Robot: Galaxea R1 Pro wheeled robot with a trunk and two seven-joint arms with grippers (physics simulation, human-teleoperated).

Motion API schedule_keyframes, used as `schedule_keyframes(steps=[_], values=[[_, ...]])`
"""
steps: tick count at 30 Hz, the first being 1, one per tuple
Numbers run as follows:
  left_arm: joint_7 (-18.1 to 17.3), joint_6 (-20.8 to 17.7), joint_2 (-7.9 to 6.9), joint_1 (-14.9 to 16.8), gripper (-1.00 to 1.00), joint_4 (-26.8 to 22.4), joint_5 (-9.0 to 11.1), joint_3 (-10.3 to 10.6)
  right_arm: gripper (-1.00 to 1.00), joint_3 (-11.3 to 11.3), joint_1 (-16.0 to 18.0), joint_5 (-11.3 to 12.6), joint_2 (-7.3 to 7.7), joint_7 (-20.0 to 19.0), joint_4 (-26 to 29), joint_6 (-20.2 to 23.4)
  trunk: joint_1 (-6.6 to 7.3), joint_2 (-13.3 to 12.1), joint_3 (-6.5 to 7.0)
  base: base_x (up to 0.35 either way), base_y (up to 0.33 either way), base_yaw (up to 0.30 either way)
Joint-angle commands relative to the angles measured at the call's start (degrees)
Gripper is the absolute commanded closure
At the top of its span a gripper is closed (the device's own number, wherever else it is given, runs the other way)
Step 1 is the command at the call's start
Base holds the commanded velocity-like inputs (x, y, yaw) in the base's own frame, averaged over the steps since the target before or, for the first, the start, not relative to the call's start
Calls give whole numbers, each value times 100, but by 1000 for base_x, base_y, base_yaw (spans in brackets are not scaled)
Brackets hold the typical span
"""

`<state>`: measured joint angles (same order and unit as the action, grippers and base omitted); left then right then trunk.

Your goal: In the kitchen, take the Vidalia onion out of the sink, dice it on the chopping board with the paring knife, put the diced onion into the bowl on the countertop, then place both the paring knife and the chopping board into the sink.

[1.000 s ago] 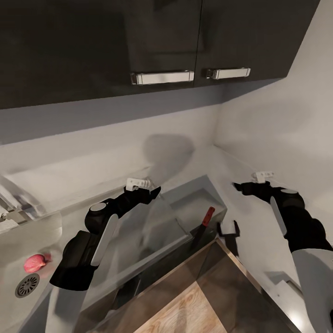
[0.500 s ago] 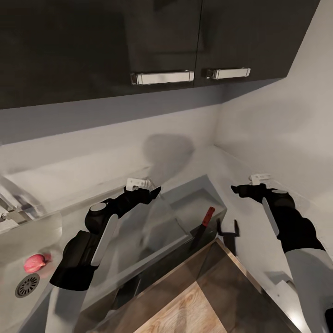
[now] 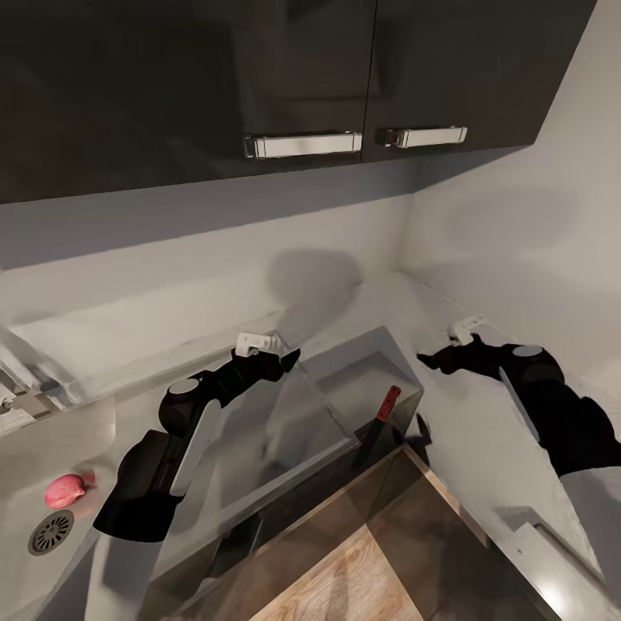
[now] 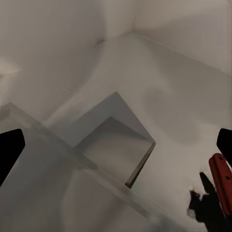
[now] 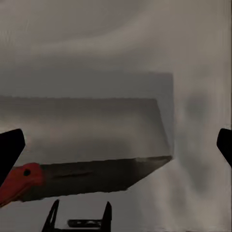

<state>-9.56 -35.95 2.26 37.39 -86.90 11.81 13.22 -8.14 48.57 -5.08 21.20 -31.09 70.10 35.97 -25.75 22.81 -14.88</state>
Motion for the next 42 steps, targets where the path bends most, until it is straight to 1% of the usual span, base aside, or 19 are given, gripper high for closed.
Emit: schedule_keyframes(steps=[1, 3, 4, 6, 7, 8, 9, 10, 11, 13, 14, 15, 19, 24, 28, 30, 36, 40, 42], values=[[-11, -35, 3, 5, -100, -4, 14, -5, -100, -15, 7, -76, 80, -273, 24, 9, -4, 11, -12, 0, 0, 0], [-11, -34, 5, 5, -100, 0, 14, -4, -100, -59, 6, -264, 386, -1077, 85, -76, -4, 11, -12, 0, 0, 0], [-11, -34, 4, 5, -100, 3, 14, -4, -100, -98, 7, -439, 525, -1441, 120, -170, -4, 11, -12, 0, 0, 0], [-11, -36, 3, 5, -100, 2, 14, -4, -100, -167, 8, -901, 711, -2054, 216, -523, -4, 11, -12, 0, 0, 0], [-11, -36, 3, 5, -100, 3, 14, -4, -100, -177, 7, -1025, 746, -2196, 240, -645, -4, 11, -12, 0, 0, 0], [-11, -35, 3, 5, -100, 4, 14, -6, -100, -189, 8, -1258, 811, -2463, 280, -915, -4, 11, -12, 0, 0, 0], [-11, -35, 3, 5, -100, 5, 14, -5, -100, -190, 9, -1360, 843, -2588, 295, -1054, -4, 11, -12, 0, 0, 0], [-11, -35, 3, 5, -100, 6, 14, -5, -100, -190, 9, -1640, 958, -3000, 331, -1563, -4, 11, -12, 0, 0, 0], [-11, -35, 3, 5, -100, 6, 14, -4, -100, -190, 11, -1715, 1000, -3143, 343, -1732, -4, 11, -12, 0, 0, 0], [-11, -35, 3, 5, -100, 6, 14, -4, -100, -192, 10, -1784, 1042, -3334, 357, -1884, -4, 11, -12, 0, 0, 0], [-11, -36, 3, 5, -100, 7, 14, -4, -100, -196, 9, -1984, 1083, -3741, 368, -2009, -4, 11, -12, 0, 0, 0], [-11, -35, 3, 5, -100, 7, 14, -4, -100, -194, 7, -2095, 1091, -3896, 370, -2037, -4, 11, -12, 0, 0, 0], [-11, -35, 4, 5, -100, 7, 14, -4, -100, -180, 5, -2275, 1102, -4314, 391, -2084, -4, 11, -12, 0, 0, 0], [-11, -34, 3, 5, -100, 6, 14, -4, -100, -193, 4, -2352, 1111, -4698, 663, -2268, -4, 11, -12, 0, 0, 0], [-11, -34, 9, 5, -100, 1, 12, 3, -100, -326, 4, -2356, 1107, -4841, 702, -2379, -4, 11, -12, 0, 0, 0], [-11, -34, 11, 5, -100, -4, 9, 4, -100, -314, 4, -2357, 1106, -4838, 712, -2399, -4, 11, -12, 0, 0, 0], [-11, -34, 10, 5, -100, -3, 7, 5, -100, -416, 4, -2360, 1105, -4826, 744, -2444, -4, 11, -12, 0, 0, 0], [-11, -34, 11, 5, -100, -2, 8, 5, -100, -431, 5, -2353, 1105, -4838, 756, -2937, -4, 11, -12, 0, -36, 0], [-11, -34, 11, 5, -100, -2, 9, 8, -100, -430, 6, -2350, 1105, -4857, 758, -3374, -4, 11, -12, 0, -95, 0]])
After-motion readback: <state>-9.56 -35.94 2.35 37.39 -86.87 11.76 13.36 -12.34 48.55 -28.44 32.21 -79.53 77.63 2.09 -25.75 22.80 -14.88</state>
